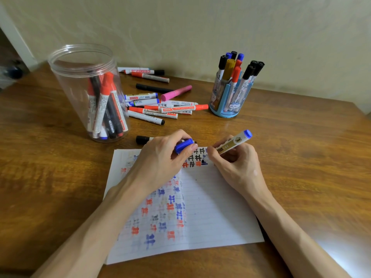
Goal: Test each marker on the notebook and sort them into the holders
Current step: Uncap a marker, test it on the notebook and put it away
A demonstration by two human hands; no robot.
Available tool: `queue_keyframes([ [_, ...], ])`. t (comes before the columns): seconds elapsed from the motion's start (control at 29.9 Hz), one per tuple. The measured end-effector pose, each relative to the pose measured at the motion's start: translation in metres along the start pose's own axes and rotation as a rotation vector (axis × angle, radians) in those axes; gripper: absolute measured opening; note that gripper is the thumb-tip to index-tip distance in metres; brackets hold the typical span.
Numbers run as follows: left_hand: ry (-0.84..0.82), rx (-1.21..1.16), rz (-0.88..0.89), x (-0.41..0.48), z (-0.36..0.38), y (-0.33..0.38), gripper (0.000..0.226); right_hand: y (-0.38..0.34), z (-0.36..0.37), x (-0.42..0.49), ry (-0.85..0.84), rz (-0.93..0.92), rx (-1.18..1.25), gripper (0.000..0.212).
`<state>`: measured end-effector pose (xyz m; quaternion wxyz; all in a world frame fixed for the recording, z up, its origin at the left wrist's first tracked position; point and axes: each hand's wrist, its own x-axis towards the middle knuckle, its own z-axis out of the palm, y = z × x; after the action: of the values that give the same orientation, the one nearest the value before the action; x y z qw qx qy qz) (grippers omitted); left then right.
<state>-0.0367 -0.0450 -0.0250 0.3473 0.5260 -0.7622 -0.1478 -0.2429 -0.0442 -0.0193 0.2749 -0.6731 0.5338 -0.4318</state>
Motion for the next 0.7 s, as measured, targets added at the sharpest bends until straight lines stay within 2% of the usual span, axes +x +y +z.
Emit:
queue_keyframes([
  [0.17,0.003,0.005,-0.001,-0.0003,0.0005,0.0001,0.030,-0.0018,0.0013,0.0002,-0.021,0.034,0.003,0.021],
  [0.37,0.003,0.004,0.004,-0.0005,0.0003,-0.0003,0.029,0.0010,-0.0007,0.0013,0.040,0.051,0.016,0.017],
  [0.7,-0.001,0.013,0.003,-0.0007,-0.0003,0.0003,0.028,-0.0013,0.0008,0.0010,0.008,0.032,-0.020,0.019],
])
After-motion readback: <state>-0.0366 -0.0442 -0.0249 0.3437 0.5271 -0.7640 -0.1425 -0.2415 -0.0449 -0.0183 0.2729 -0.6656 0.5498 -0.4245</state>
